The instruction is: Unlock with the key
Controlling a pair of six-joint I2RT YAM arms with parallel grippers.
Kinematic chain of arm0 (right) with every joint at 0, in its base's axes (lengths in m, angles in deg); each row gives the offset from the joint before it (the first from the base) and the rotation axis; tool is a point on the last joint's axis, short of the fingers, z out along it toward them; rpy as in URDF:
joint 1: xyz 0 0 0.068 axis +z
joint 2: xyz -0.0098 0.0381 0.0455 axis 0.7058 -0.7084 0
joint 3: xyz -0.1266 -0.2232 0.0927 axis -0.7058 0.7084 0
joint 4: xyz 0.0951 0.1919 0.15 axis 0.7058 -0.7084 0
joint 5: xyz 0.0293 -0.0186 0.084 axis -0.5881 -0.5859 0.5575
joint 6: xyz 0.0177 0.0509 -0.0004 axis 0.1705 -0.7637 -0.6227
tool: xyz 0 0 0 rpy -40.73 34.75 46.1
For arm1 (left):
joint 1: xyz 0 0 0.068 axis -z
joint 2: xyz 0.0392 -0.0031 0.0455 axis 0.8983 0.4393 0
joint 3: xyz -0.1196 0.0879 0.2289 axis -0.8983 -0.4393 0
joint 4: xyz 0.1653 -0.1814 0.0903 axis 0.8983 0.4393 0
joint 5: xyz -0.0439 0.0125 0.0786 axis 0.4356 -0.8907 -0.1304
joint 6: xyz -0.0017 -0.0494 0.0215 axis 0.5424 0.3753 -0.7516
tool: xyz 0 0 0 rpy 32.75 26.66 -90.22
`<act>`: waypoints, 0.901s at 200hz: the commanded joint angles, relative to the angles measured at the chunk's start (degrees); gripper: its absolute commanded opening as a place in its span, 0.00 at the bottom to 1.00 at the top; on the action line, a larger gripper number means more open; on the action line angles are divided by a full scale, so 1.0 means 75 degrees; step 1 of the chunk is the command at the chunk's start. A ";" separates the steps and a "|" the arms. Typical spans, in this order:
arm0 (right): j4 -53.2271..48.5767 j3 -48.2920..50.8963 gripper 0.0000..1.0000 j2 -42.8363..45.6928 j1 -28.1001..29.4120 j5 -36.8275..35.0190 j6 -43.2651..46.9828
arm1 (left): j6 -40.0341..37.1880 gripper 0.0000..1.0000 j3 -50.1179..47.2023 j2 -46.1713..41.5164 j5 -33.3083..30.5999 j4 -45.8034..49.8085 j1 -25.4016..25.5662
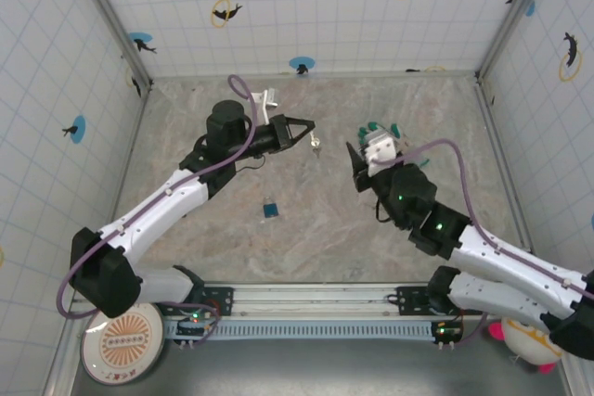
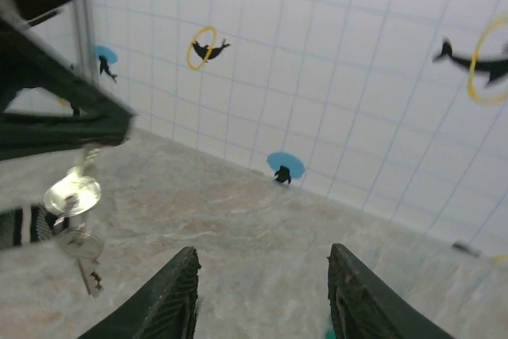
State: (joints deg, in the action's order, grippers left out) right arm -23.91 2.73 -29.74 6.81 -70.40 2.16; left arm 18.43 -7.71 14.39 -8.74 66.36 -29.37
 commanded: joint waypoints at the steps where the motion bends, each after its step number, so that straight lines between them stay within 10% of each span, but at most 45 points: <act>1: -0.0648 -0.0343 0.44 -0.0247 -0.1120 0.2515 -0.3254 | -0.0991 0.00 0.0152 -0.0156 -0.0885 0.0349 0.0020; 119: 0.5889 0.1456 0.46 -0.1580 -0.2054 0.5644 -0.8309 | -0.1171 0.00 -0.0253 -0.0218 -0.0831 -0.1141 0.0762; 180: 0.6366 0.1318 0.37 -0.1745 -0.2008 0.6053 -0.8490 | -0.0853 0.00 -0.0363 -0.0280 -0.0644 -0.1781 0.0910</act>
State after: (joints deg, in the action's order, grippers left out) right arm 17.81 12.76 -42.33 -8.51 -27.34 -59.89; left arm 11.00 -9.87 13.95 -14.73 57.12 -23.06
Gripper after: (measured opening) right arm 0.407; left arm 0.053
